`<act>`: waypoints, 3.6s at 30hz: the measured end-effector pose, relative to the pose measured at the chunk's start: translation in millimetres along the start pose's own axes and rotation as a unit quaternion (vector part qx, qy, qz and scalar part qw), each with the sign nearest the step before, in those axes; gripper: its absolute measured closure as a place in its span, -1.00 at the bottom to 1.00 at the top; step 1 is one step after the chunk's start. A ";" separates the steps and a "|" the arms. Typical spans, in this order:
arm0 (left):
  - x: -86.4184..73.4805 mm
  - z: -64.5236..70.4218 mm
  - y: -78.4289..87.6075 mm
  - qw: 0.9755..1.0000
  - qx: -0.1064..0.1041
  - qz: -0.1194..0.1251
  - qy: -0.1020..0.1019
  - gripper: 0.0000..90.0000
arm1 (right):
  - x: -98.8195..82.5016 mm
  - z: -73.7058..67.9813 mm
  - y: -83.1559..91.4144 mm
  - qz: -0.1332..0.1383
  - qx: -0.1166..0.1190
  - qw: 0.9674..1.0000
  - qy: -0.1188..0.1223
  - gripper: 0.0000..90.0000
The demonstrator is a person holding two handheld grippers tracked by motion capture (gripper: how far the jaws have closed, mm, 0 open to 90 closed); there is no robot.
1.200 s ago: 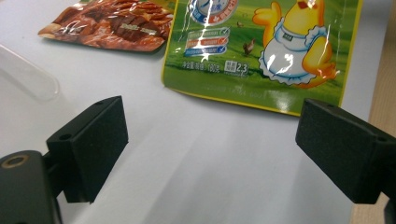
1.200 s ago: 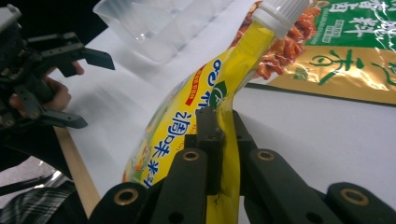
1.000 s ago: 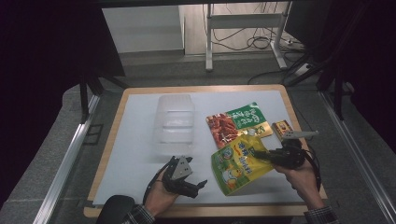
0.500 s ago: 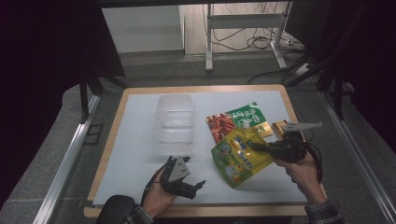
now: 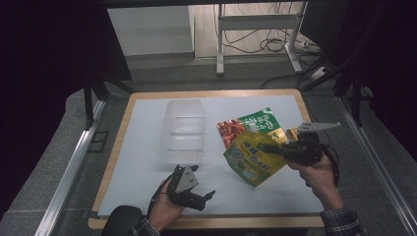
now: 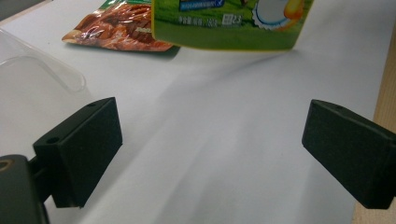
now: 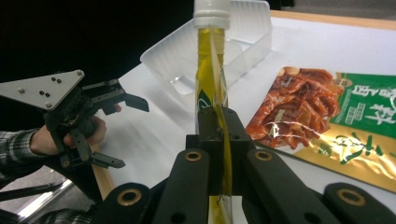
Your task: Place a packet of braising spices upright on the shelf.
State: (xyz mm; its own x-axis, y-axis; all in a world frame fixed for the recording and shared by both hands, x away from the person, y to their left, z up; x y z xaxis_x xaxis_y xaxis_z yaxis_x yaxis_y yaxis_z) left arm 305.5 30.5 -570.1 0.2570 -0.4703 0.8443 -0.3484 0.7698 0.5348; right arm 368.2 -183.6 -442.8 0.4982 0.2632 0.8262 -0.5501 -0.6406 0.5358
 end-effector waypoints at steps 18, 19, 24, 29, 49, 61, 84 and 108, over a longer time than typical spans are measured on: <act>-3.7 -10.5 9.6 1.000 0.025 -0.003 0.004 -0.93 | 30.3 5.6 -7.0 0.014 -0.015 1.000 0.014 0.98; -4.3 -11.1 11.3 1.000 0.026 -0.003 0.005 -0.93 | 33.8 5.9 -9.1 0.016 -0.014 1.000 0.014 0.98; -5.9 -11.3 15.6 1.000 0.027 -0.001 0.007 -0.93 | 42.6 5.9 -14.2 0.018 -0.016 0.999 0.020 0.98; -7.6 -8.9 18.2 1.000 0.027 -0.001 0.009 -0.93 | 50.8 7.0 -19.7 0.018 -0.020 0.999 0.025 0.98; -8.7 -4.7 19.5 1.000 0.027 -0.002 0.003 -0.92 | 81.8 6.6 -47.8 0.022 -0.020 0.999 0.042 0.98; -8.2 -5.0 20.7 1.000 0.026 0.001 0.005 -0.92 | 101.9 6.1 -65.9 0.028 -0.020 0.998 0.048 0.98; -7.7 -4.1 20.1 1.000 0.023 0.003 0.004 -0.92 | 123.6 7.5 -98.8 0.027 -0.019 0.998 0.052 0.98; -7.9 -2.8 18.9 1.000 0.014 0.003 0.006 -0.92 | 152.4 9.7 -136.8 0.042 -0.012 0.998 0.044 0.98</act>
State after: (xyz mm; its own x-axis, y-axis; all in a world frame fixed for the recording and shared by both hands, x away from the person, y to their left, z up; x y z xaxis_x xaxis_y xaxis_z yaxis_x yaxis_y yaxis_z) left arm 299.4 50.0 -566.8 0.2660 -0.4600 0.8471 -0.3752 0.7600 0.5306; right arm 525.9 -62.9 -392.0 0.3897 0.2722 0.8798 -0.6037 -0.6459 0.4672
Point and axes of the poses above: each handheld gripper's, and its own axes: y roughly backward along the jaws, x roughly out of its top, z roughly to its right, the point moved 10 cm from there along -y, roughly forward along the jaws, and after that the axes turned 14 degrees about -x, right-handed, at the moved point
